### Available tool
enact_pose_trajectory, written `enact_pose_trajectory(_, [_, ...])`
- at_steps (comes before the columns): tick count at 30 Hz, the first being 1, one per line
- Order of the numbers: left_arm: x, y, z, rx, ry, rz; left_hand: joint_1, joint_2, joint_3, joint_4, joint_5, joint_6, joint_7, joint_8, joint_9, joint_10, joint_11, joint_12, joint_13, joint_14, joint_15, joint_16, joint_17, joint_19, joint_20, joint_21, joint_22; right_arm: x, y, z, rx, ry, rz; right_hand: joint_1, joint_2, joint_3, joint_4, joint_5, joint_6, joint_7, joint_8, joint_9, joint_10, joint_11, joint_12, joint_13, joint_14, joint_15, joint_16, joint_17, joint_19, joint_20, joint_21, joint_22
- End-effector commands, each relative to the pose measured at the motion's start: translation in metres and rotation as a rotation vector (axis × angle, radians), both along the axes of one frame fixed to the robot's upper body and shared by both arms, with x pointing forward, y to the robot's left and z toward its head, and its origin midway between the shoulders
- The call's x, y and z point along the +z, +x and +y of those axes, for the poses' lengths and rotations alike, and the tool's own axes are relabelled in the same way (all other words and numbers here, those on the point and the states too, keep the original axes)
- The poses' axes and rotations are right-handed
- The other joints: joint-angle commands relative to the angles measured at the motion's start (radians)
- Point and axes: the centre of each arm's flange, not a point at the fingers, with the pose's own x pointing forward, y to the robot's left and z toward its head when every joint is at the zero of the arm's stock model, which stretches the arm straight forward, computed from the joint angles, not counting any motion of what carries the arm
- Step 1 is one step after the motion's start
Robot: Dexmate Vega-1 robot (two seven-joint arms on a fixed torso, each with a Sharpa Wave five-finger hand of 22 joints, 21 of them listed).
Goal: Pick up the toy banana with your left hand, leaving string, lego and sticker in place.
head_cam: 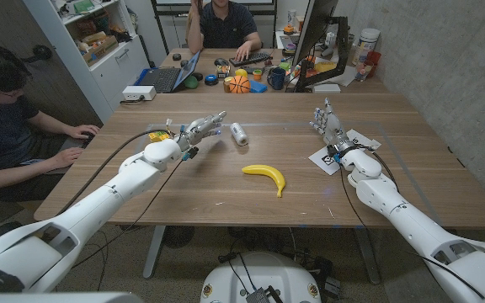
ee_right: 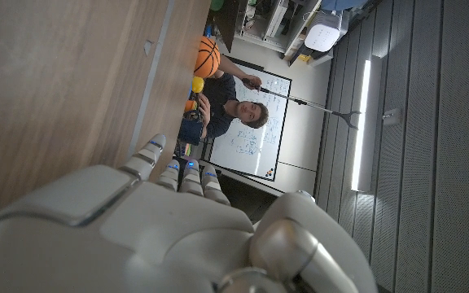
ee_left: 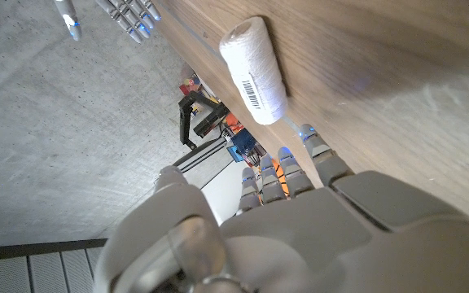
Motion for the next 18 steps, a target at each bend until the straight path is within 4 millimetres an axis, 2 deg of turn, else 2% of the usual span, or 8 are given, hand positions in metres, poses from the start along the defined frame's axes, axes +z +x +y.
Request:
enact_pose_trajectory(1, [0.022,-0.02,-0.018,-0.045,0.089,-0.074,0.012,-0.003,-0.001,-0.01,-0.006,-0.003,-0.011,0.0,0.005,0.001,-0.004,0.002,0.006,0.002,-0.005,0.002,0.005,0.004,0.001,0.001,0.002,-0.002,0.005,-0.001,0.0,0.002,0.019,0.007,-0.001,0.001,0.009,0.006,0.002,0.008,0.006,0.004,0.001,0.004,0.007,0.003,-0.008,-0.003,0.007,0.003,0.009,0.0,0.006,0.005])
enact_pose_trajectory(12, [0.029,-0.023,-0.042,-0.077,0.214,-0.055,0.016,-0.003,0.002,-0.013,-0.008,-0.002,-0.013,-0.001,0.006,0.0,-0.001,0.001,0.006,-0.003,0.0,0.0,0.005,0.001,0.002,0.0,0.002,-0.005,0.006,-0.003,-0.005,0.006,0.023,0.008,-0.001,0.0,0.009,0.006,0.002,0.006,0.006,0.004,0.0,0.002,0.006,0.003,-0.008,-0.003,0.007,0.003,0.009,0.001,0.006,0.005])
enact_pose_trajectory(18, [0.029,-0.023,-0.049,-0.083,0.273,-0.043,0.019,-0.003,0.004,-0.016,-0.009,0.0,-0.016,-0.001,0.006,0.001,0.001,0.001,0.006,-0.004,0.001,0.0,0.005,0.001,0.001,0.001,0.002,0.0,-0.006,-0.001,-0.019,0.004,-0.041,0.009,-0.001,0.0,0.009,0.006,0.004,0.003,0.007,0.004,0.003,0.0,0.007,0.003,-0.005,-0.005,0.008,0.003,0.01,0.001,0.007,0.005])
